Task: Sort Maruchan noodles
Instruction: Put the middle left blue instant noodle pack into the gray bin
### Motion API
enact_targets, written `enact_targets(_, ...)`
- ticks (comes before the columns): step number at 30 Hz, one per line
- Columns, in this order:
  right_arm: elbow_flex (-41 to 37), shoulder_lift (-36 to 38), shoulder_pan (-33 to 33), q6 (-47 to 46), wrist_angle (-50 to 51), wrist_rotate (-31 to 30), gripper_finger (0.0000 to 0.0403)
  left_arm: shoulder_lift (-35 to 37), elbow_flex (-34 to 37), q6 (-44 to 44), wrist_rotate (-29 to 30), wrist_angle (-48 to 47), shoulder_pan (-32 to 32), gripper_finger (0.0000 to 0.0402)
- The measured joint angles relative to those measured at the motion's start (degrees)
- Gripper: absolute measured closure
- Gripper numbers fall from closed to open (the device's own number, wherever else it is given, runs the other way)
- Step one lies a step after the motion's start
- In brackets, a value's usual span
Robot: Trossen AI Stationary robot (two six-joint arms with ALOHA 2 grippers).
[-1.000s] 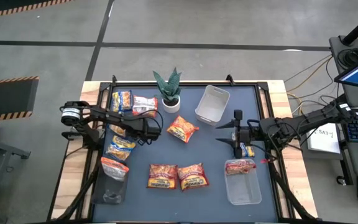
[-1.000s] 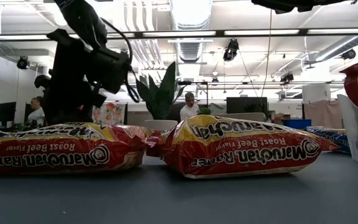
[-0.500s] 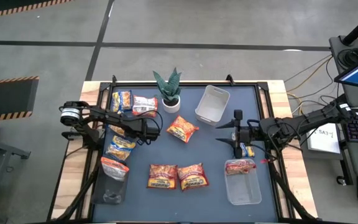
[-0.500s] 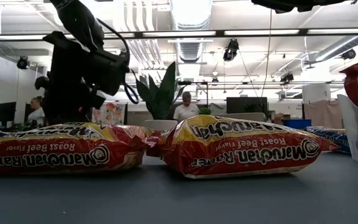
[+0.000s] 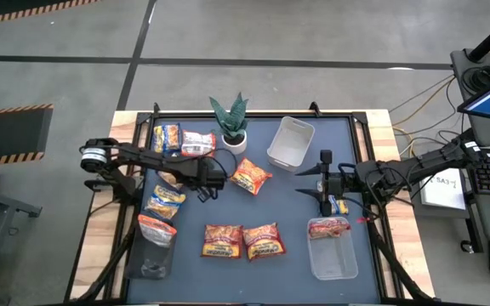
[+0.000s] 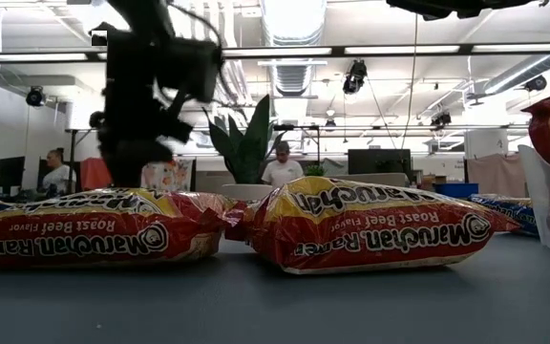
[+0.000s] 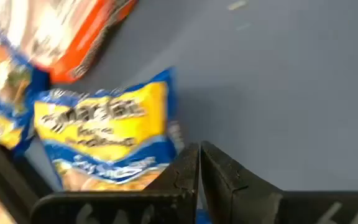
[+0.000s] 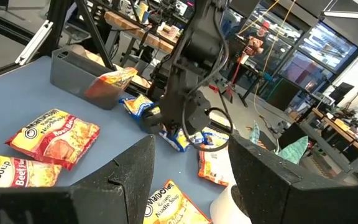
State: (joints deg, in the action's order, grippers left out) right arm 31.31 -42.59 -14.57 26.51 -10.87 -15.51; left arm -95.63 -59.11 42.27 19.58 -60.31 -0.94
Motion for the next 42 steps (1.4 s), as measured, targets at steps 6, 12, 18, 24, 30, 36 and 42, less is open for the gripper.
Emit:
enact_targets(6, 0.0, 0.0, 0.0, 0.1, 0.1, 0.0, 0.0209, 0.1, -6.1, -5.8, -3.6, -0.2, 2.0, 0.0401)
enact_targets(12, 0.0, 0.0, 0.0, 0.1, 0.4, 0.0, 0.0209, 0.1, -5.8, 4.1, -1.6, -7.9, 1.0, 0.0392)
enact_targets(18, 0.0, 0.0, 0.0, 0.1, 0.4, 0.0, 0.0209, 0.1, -1.6, 5.7, 0.3, -6.0, 1.1, 0.0325)
enact_targets(24, 0.0, 0.0, 0.0, 0.1, 0.4, 0.0, 0.0209, -1.3, 0.5, 7.8, 5.8, -4.1, 0.8, 0.0237)
enact_targets(30, 0.0, 0.0, 0.0, 0.1, 0.4, 0.0, 0.0209, -5.5, 1.9, 7.8, 5.6, -1.2, 0.4, 0.0192)
enact_targets(36, 0.0, 0.0, 0.0, 0.1, 0.4, 0.0, 0.0209, -10.2, 1.9, 8.0, 9.8, -1.4, 0.4, 0.0185)
enact_targets(42, 0.0, 0.0, 0.0, 0.1, 0.4, 0.0, 0.0209, -12.0, 1.8, 8.0, 13.0, -1.6, 0.4, 0.0191)
